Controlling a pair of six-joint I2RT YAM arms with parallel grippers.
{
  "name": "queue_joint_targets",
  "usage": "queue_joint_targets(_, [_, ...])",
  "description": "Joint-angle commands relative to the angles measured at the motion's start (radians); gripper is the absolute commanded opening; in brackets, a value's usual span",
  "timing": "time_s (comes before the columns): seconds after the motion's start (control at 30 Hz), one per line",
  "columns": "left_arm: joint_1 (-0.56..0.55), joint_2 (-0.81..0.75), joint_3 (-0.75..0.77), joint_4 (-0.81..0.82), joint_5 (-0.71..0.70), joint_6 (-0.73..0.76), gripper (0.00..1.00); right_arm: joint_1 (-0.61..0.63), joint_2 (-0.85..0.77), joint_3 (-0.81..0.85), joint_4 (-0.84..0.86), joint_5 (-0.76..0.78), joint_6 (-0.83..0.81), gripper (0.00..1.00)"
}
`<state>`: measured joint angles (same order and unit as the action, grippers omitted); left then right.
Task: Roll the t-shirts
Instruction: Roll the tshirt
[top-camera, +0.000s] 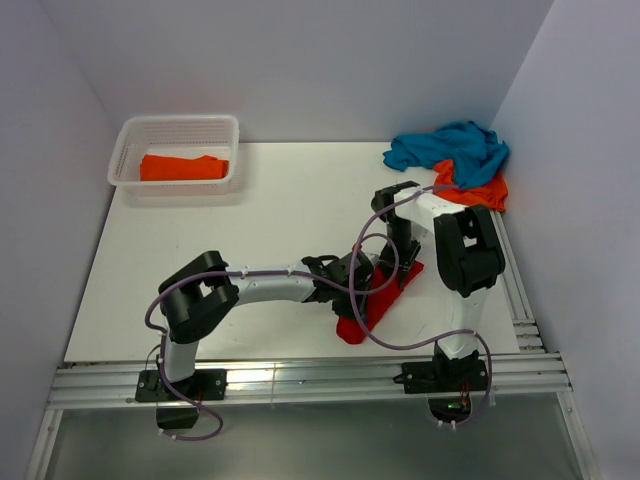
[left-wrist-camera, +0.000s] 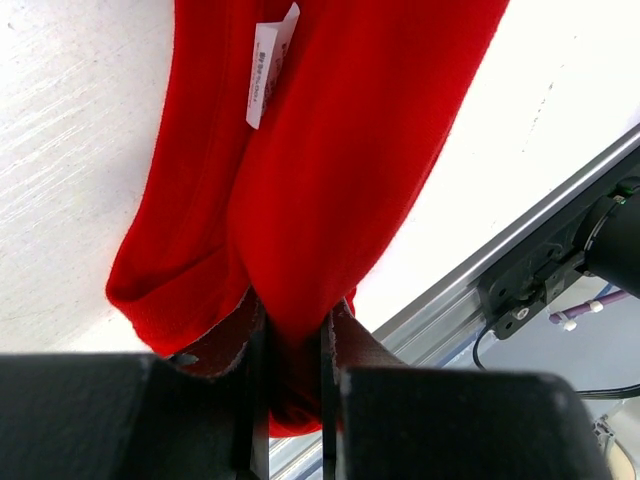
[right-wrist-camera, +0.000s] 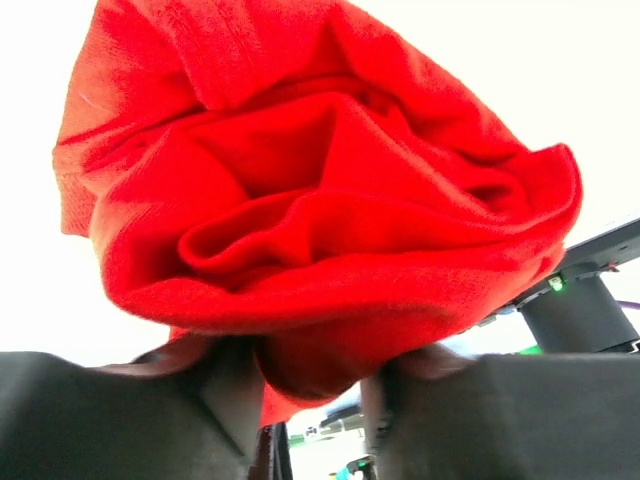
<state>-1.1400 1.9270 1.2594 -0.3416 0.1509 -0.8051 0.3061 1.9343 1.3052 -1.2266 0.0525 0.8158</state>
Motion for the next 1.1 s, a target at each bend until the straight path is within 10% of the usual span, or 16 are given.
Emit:
queue_joint_targets(0.0, [-0.015, 0.033, -0.058, -0.139, 0.042, 0.032, 0.0, -0.041, 0.022, 0.012, 0.098, 0.158, 0.002, 0.36])
queue_joint_targets(0.1, [-0.015, 0.033, -0.055, -0.143, 0.042, 0.04, 0.0, -0.056, 0.051, 0.067, 0.053, 0.182, 0.003, 0.0])
queue_joint_targets(0.23, [-0.015, 0.035, -0.043, -0.149, 0.044, 0.05, 0.0, -0.078, 0.113, 0.173, -0.037, 0.21, -0.006, 0.0])
queue_joint_targets(0.4, [-0.015, 0.04, -0.038, -0.157, 0.045, 0.063, 0.0, -0.091, 0.124, 0.239, -0.044, 0.208, -0.052, 0.45])
queue_joint_targets(1.07, [0.019, 0.024, -0.075, -0.145, 0.079, 0.078, 0.0, -0.125, 0.042, 0.089, 0.171, 0.179, -0.11, 0.73])
